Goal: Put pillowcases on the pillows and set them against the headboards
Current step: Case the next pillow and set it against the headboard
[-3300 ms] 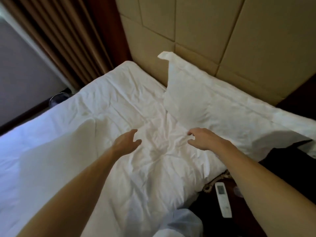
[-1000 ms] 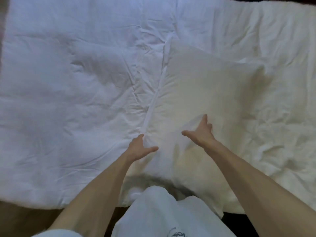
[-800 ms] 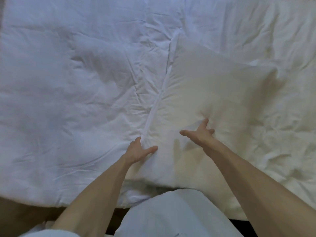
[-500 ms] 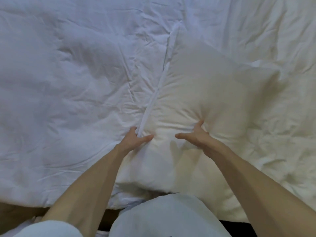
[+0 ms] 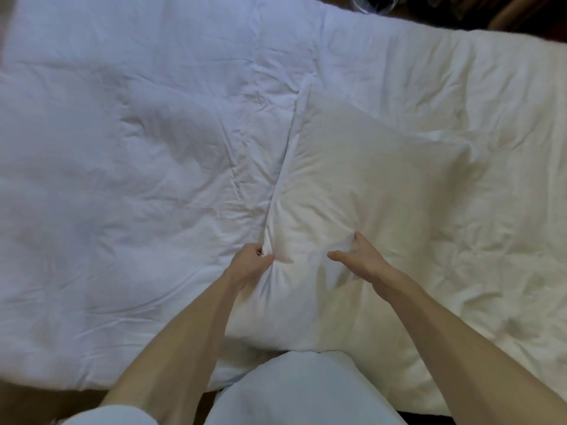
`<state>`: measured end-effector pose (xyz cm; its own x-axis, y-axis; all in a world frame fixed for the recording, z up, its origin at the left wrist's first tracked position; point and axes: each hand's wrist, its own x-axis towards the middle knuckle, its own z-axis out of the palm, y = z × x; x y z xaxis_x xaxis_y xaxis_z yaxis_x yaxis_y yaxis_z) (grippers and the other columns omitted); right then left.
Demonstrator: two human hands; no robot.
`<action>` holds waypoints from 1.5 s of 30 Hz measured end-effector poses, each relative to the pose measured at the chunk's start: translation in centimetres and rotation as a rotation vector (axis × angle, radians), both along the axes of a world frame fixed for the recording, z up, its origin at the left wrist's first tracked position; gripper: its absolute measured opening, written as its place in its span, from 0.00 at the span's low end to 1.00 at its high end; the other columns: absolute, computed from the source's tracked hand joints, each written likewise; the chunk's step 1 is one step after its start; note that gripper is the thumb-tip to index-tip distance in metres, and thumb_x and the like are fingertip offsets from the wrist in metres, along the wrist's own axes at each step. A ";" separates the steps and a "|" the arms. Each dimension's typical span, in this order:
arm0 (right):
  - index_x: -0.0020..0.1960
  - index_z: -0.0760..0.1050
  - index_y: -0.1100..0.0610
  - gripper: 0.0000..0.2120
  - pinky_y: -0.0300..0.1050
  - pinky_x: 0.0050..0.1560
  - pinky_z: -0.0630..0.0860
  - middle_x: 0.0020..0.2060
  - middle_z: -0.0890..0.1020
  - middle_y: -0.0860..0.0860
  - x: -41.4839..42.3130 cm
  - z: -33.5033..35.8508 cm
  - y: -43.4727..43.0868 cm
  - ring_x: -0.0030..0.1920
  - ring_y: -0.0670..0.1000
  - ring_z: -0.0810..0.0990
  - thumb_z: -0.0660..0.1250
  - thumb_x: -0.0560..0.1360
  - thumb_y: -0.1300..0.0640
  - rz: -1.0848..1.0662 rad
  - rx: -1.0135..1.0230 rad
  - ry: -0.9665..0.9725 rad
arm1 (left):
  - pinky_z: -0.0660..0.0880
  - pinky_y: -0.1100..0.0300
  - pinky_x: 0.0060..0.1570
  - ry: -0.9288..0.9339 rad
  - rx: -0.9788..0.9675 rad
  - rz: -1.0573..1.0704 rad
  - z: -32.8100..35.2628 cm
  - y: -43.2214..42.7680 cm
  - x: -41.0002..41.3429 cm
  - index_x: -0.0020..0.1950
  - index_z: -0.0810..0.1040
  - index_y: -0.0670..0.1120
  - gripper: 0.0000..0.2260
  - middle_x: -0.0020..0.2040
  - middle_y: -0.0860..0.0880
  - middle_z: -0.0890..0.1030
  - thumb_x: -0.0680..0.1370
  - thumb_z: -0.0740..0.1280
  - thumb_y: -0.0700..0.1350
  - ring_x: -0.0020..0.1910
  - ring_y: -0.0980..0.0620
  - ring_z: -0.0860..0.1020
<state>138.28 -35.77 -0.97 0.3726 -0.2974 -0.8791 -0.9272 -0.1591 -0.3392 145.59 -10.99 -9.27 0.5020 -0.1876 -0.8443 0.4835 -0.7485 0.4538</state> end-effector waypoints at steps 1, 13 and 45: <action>0.66 0.68 0.48 0.31 0.51 0.60 0.76 0.61 0.78 0.46 -0.4 0.6 0.0 0.57 0.49 0.79 0.75 0.66 0.46 -0.017 0.013 -0.019 | 0.71 0.58 0.37 -0.041 0.026 -0.025 0.3 -0.3 -0.3 0.42 0.81 0.46 0.09 0.35 0.52 0.81 0.72 0.69 0.51 0.38 0.50 0.79; 0.79 0.34 0.50 0.59 0.55 0.69 0.69 0.78 0.58 0.51 -7.2 6.6 2.3 0.73 0.58 0.66 0.75 0.67 0.44 -0.077 0.030 -0.071 | 0.71 0.54 0.40 -0.561 0.044 -0.321 13.4 -7.2 -0.3 0.41 0.77 0.46 0.10 0.39 0.49 0.81 0.75 0.62 0.51 0.42 0.45 0.78; 0.78 0.53 0.52 0.37 0.59 0.73 0.56 0.73 0.63 0.57 -3.9 17.2 -7.7 0.74 0.61 0.59 0.64 0.73 0.56 1.014 -1.065 -0.558 | 0.59 0.55 0.40 -1.250 0.419 -0.832 24.9 -4.1 -3.1 0.46 0.72 0.50 0.05 0.37 0.48 0.77 0.76 0.65 0.40 0.34 0.45 0.71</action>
<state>134.43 -43.50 16.21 0.9869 -0.1005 -0.1258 -0.0909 -0.9926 0.0799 142.46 -15.05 15.68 0.7783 -0.6262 -0.0460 -0.6279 -0.7756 -0.0651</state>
